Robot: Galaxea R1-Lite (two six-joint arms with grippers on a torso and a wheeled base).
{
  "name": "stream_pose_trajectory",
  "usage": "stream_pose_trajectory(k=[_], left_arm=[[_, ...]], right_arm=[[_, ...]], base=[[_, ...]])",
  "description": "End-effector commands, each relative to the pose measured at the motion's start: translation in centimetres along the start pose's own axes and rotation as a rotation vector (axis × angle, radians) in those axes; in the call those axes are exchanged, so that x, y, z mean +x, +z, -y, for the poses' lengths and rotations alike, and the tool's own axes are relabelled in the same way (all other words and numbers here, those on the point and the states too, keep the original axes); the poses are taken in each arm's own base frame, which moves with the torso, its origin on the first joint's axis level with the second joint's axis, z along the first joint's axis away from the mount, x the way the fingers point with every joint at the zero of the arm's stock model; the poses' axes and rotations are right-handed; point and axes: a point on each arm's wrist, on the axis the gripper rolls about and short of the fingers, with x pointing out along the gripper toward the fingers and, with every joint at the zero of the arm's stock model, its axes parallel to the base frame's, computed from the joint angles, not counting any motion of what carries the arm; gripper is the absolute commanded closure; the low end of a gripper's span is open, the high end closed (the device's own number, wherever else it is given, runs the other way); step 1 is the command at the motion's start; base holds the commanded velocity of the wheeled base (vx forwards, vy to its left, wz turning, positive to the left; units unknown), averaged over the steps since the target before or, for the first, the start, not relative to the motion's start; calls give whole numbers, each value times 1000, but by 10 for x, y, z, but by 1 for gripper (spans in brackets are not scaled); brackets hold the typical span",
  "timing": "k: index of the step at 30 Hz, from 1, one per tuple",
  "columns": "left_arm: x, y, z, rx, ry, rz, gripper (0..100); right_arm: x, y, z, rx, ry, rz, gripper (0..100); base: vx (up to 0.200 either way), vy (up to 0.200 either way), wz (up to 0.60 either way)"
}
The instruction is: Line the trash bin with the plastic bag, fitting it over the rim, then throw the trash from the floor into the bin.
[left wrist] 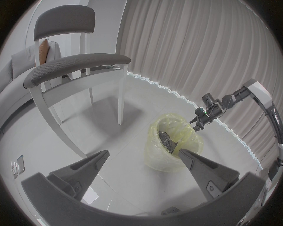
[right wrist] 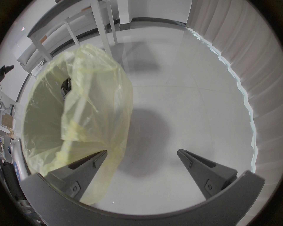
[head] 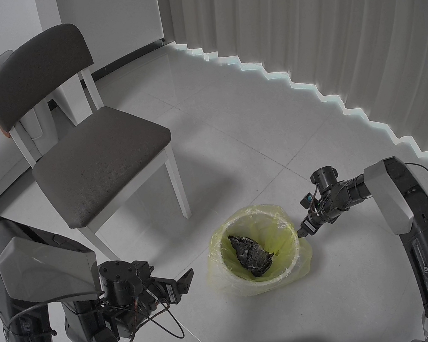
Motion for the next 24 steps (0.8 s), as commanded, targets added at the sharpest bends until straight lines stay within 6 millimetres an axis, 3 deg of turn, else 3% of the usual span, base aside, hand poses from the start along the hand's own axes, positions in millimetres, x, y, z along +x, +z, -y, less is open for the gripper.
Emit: stream_pose_trajectory(k=[1, 7, 10, 11, 15, 16, 17, 19, 20, 24], left_arm=[[9, 0, -1, -3, -1, 21, 0], [14, 2, 1, -5, -7, 37, 0], [25, -2, 1, -2, -10, 35, 0], [25, -2, 1, -2, -10, 35, 0], [44, -7, 3, 8, -16, 46, 0], [44, -7, 3, 8, -16, 46, 0], [50, -7, 4, 9, -19, 55, 0], [51, -8, 4, 10, -21, 54, 0], [55, -8, 5, 11, -25, 53, 0], [70, -13, 4, 28, -16, 23, 0]], right_arm=[[41, -28, -14, 10, 46, -85, 0], [35, -27, -9, 20, 50, -97, 0], [0, -12, 12, 38, 13, -67, 0], [0, -12, 12, 38, 13, -67, 0], [-48, -7, 29, 65, -15, -45, 0], [-48, -7, 29, 65, -15, -45, 0], [-67, -7, 36, 78, -33, -33, 0], [-74, -7, 38, 82, -40, -27, 0], [-90, -9, 43, 88, -55, -20, 0], [-120, -15, 45, 101, -85, 2, 0]], base=[[0, 0, 0], [0, 0, 0], [0, 0, 0], [0, 0, 0], [0, 0, 0], [0, 0, 0], [0, 0, 0], [0, 0, 0], [0, 0, 0], [0, 0, 0]])
